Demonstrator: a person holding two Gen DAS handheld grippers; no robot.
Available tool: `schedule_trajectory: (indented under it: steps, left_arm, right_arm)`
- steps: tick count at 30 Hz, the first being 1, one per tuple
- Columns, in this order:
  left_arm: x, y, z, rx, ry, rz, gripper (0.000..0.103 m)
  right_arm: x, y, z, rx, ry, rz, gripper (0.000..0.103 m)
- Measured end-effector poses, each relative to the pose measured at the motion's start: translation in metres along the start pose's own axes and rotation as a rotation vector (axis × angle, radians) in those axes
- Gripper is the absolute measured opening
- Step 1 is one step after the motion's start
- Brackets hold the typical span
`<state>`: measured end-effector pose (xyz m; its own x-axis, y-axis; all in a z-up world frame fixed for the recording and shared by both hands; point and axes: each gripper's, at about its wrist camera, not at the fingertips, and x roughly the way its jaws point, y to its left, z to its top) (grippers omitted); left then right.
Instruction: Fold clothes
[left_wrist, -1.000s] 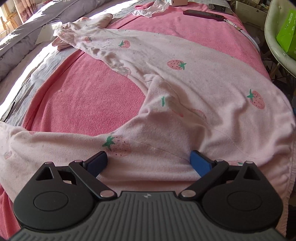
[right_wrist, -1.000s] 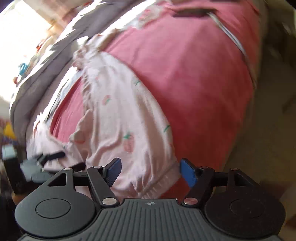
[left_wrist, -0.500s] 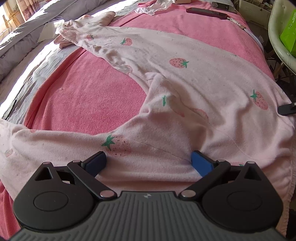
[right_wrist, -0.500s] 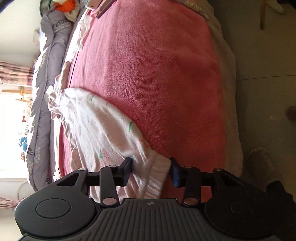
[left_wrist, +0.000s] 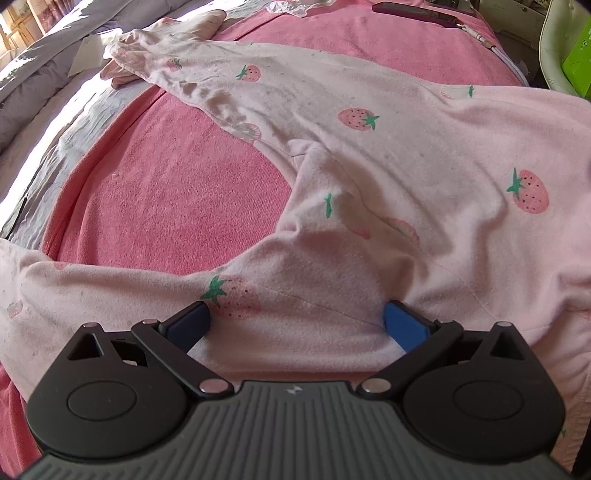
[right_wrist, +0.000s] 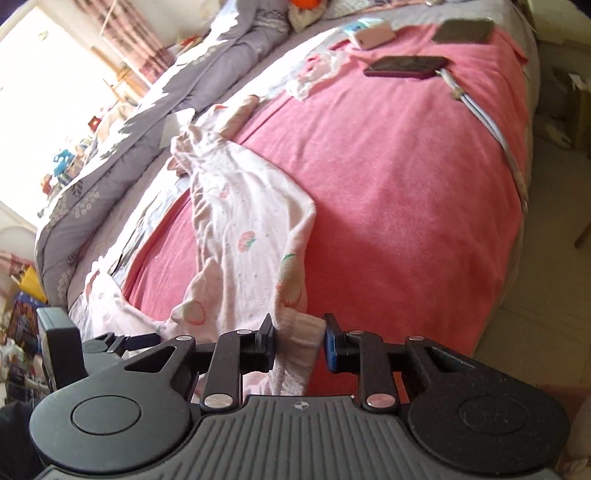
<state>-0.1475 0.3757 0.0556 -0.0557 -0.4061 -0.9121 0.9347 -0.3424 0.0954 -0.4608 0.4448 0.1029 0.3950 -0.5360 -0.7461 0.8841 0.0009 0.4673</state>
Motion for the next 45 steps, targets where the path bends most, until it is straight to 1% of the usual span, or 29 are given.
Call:
schedule_trajectory:
  steps: [1, 3, 4, 6, 9, 11, 12, 14, 16, 17, 19, 21, 22, 25, 28, 31, 34, 37, 40, 42, 44, 45]
  left_arm:
    - [-0.003, 0.004, -0.001, -0.022, -0.004, 0.005, 0.103]
    - [-0.012, 0.015, -0.003, -0.073, -0.013, 0.020, 0.103]
    - [-0.017, 0.022, -0.006, -0.101, -0.020, 0.039, 0.101]
    - [-0.028, 0.041, -0.015, -0.158, -0.026, 0.100, 0.101]
    - [-0.039, 0.068, -0.036, -0.227, -0.019, 0.169, 0.100]
    - [-0.042, 0.082, -0.051, -0.277, 0.003, 0.200, 0.100]
    - [-0.043, 0.086, -0.059, -0.298, 0.014, 0.214, 0.100]
    - [-0.045, 0.091, -0.073, -0.323, 0.032, 0.231, 0.100]
    - [-0.046, 0.093, -0.085, -0.345, 0.044, 0.240, 0.100]
    - [-0.047, 0.093, -0.089, -0.356, 0.043, 0.238, 0.100]
    - [-0.050, 0.091, -0.096, -0.372, 0.030, 0.232, 0.100]
    - [-0.052, 0.091, -0.100, -0.379, 0.019, 0.231, 0.100]
    - [-0.053, 0.091, -0.101, -0.381, 0.015, 0.231, 0.100]
    - [-0.052, 0.094, -0.106, -0.402, 0.007, 0.227, 0.100]
    - [-0.053, 0.098, -0.110, -0.421, 0.004, 0.222, 0.100]
    - [-0.056, 0.099, -0.114, -0.413, -0.001, 0.228, 0.100]
    - [-0.059, 0.102, -0.118, -0.410, -0.003, 0.242, 0.101]
    - [-0.060, 0.110, -0.123, -0.435, 0.002, 0.258, 0.101]
    - [-0.063, 0.115, -0.124, -0.469, -0.008, 0.269, 0.100]
    - [-0.072, 0.113, -0.118, -0.477, -0.052, 0.244, 0.098]
    - [-0.083, 0.106, -0.107, -0.463, -0.126, 0.174, 0.098]
    - [-0.088, 0.102, -0.096, -0.453, -0.168, 0.125, 0.099]
  right_arm:
    - [0.000, 0.012, 0.000, -0.063, 0.005, 0.012, 0.025]
    - [-0.002, 0.040, -0.005, -0.241, 0.027, 0.053, 0.025]
    - [-0.003, 0.054, -0.009, -0.334, 0.039, 0.075, 0.025]
    - [-0.003, 0.083, -0.018, -0.525, 0.065, 0.126, 0.025]
    - [0.001, 0.120, -0.047, -0.810, 0.118, 0.225, 0.024]
    - [0.005, 0.136, -0.076, -1.001, 0.166, 0.279, 0.019]
    - [0.006, 0.140, -0.090, -1.077, 0.190, 0.301, 0.017]
    - [0.015, 0.143, -0.113, -1.183, 0.235, 0.313, 0.017]
    - [0.027, 0.139, -0.124, -1.217, 0.284, 0.298, 0.016]
    - [0.030, 0.137, -0.125, -1.222, 0.295, 0.291, 0.016]
    - [0.027, 0.140, -0.119, -1.213, 0.294, 0.292, 0.014]
    - [0.016, 0.145, -0.110, -1.222, 0.271, 0.310, 0.013]
    - [0.006, 0.148, -0.108, -1.255, 0.247, 0.324, 0.013]
    - [-0.009, 0.152, -0.115, -1.393, 0.245, 0.369, 0.013]
    - [-0.007, 0.148, -0.129, -1.487, 0.296, 0.400, 0.013]
    - [0.003, 0.146, -0.142, -1.556, 0.341, 0.430, 0.013]
    - [0.000, 0.143, -0.147, -1.600, 0.360, 0.453, 0.013]
    - [-0.003, 0.142, -0.142, -1.610, 0.382, 0.456, 0.013]
    - [0.000, 0.138, -0.146, -1.660, 0.399, 0.447, 0.013]
    - [0.009, 0.135, -0.155, -1.671, 0.409, 0.433, 0.013]
    - [0.020, 0.132, -0.166, -1.679, 0.418, 0.419, 0.014]
    - [0.022, 0.131, -0.170, -1.690, 0.407, 0.424, 0.017]
